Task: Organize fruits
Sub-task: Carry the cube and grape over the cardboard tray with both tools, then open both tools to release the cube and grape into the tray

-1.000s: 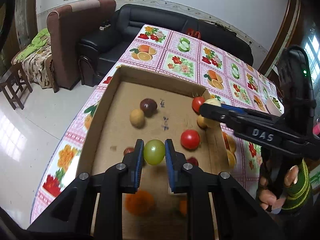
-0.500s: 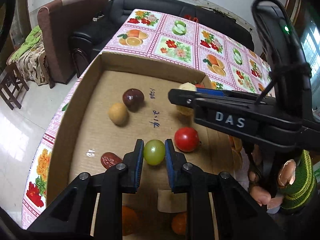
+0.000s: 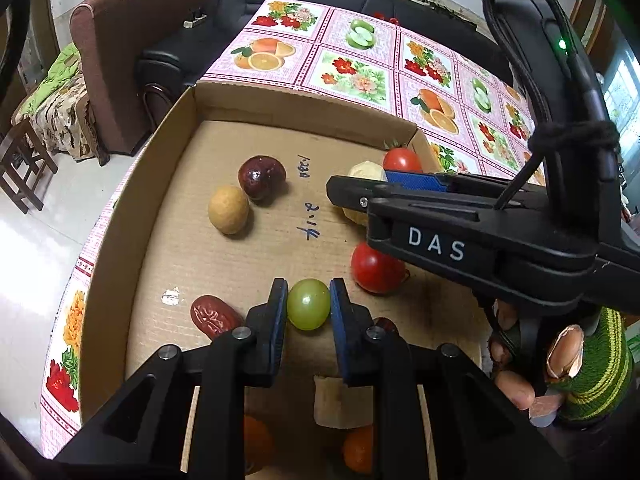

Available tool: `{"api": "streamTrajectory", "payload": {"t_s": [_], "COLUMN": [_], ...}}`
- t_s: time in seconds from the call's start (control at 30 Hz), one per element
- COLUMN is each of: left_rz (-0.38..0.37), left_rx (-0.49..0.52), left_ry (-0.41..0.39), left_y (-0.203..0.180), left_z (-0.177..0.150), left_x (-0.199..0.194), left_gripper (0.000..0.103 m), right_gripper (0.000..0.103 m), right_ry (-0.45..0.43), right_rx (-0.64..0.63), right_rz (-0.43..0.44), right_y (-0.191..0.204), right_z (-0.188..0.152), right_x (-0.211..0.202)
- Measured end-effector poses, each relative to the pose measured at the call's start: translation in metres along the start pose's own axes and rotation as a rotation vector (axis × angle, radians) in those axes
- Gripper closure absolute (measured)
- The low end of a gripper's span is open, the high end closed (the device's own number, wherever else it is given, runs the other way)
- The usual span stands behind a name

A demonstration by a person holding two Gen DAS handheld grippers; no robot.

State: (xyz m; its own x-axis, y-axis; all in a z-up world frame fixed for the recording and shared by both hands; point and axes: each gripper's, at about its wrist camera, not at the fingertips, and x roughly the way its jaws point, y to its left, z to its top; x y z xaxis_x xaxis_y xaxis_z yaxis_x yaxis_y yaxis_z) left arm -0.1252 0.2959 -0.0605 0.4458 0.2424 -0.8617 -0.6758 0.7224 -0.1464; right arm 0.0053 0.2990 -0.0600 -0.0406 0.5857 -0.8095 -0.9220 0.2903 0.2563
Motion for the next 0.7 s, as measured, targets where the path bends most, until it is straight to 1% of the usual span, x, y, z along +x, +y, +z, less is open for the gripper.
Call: {"api": "streamTrajectory", "payload": {"t_s": [0.23, 0.37, 0.53, 0.6, 0.67, 0.7], "left_rz": [0.004, 0.011, 0.022, 0.036, 0.044, 0.048], "left_rx": [0.006, -0.008, -0.029, -0.030, -0.029, -0.028], "left_ry": [0.015, 0.027, 0.035, 0.032, 0.022, 0.013], "left_y": [-0.0020, 0.0006, 0.0036, 0.0032, 0.0031, 0.0029], "left_z": [0.0009, 0.0012, 0.0014, 0.0005, -0.0015, -0.0030], "left_x": [0.0040, 0.0058, 0.0062, 0.0051, 0.0026, 0.0000], "left_gripper": [0.084, 0.084, 0.084, 0.081, 0.068, 0.065], "right_gripper": [0.064, 0.061, 0.061, 0.061, 0.061, 0.060], "right_ry": [0.000, 0.004, 0.010, 0.005, 0.003, 0.000], "right_rx": [-0.007, -0.007, -0.014, -0.015, -0.016, -0.018], "right_rz": [-0.003, -0.001, -0.002, -0.005, -0.004, -0.005], "right_y": [0.0009, 0.0016, 0.0038, 0.0036, 0.0035, 0.0033], "right_z": [0.0000, 0.0005, 0.0004, 0.0005, 0.0001, -0.0001], "right_x": [0.0020, 0.0033, 0.0050, 0.0039, 0.0020, 0.0001]}}
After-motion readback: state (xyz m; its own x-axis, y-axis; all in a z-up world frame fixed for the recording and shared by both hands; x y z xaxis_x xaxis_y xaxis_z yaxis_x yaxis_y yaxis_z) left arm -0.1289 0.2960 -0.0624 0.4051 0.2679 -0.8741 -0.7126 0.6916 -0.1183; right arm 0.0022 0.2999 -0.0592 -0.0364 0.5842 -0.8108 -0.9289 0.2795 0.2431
